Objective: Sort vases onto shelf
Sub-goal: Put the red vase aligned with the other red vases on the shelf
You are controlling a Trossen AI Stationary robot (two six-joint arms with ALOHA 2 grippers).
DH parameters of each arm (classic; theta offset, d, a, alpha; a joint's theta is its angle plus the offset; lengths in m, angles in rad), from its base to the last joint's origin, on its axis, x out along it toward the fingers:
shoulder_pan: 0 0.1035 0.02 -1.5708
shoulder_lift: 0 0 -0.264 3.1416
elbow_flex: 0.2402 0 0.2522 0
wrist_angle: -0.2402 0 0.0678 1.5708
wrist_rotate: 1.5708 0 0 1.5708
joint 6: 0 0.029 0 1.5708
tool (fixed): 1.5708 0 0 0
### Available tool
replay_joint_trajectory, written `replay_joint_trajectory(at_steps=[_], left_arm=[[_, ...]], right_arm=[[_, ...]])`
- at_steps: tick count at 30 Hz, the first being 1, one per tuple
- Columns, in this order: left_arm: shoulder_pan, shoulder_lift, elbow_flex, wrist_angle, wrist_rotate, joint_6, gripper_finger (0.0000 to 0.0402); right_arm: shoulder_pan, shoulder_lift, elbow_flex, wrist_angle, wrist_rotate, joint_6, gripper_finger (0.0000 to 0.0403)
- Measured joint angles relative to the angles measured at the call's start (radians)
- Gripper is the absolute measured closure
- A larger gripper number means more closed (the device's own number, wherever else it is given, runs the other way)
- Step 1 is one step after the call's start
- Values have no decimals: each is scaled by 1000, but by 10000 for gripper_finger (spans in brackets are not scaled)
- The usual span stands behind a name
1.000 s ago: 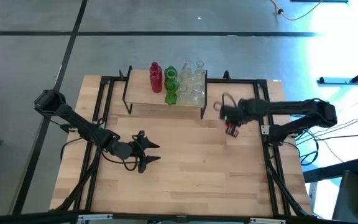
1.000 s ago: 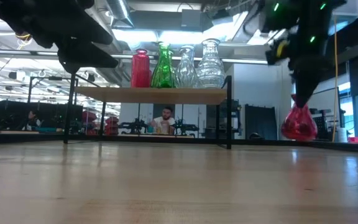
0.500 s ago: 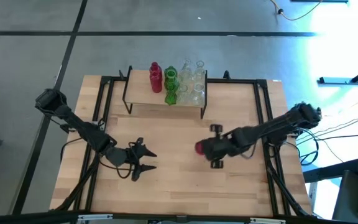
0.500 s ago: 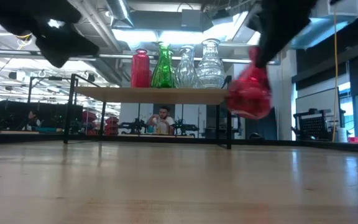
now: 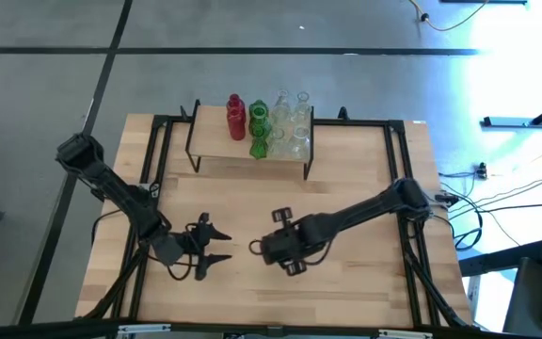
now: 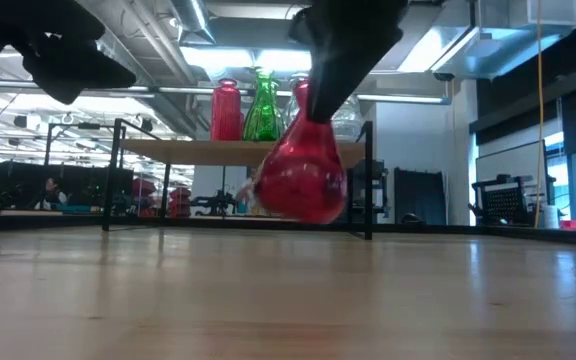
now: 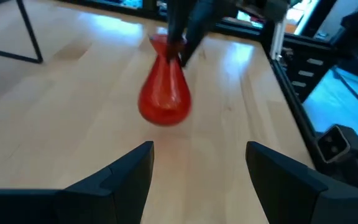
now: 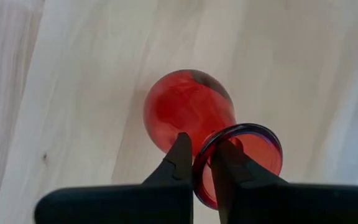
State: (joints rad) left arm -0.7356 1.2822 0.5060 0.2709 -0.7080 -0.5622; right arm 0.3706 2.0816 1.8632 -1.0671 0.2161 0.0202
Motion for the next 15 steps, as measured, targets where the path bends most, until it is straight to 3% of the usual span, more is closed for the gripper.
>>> replay_joint_trajectory(at_steps=[15], left_arm=[[0,56,0,19,-34,-11,153]], right_arm=[[0,62,23,17,-27,-2,355]])
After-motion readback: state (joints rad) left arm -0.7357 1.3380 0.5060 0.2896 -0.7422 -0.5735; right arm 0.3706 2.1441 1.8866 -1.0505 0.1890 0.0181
